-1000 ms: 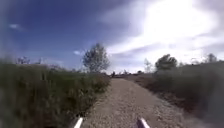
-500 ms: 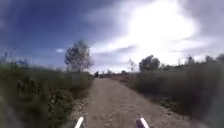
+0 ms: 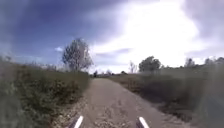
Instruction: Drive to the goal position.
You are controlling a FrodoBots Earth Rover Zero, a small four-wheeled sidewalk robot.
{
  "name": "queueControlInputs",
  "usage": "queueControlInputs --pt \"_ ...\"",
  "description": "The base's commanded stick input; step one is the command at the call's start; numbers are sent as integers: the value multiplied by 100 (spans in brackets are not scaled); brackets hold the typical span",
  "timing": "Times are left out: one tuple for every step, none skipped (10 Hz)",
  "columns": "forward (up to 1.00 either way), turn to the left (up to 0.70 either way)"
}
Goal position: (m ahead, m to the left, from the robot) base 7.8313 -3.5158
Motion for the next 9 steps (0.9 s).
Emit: queueControlInputs --pt "100 0" --pt "100 0" --pt "100 0" --pt "100 0" --pt "100 0" --pt "100 0" --pt "100 0" --pt "100 0" --pt "100 0"
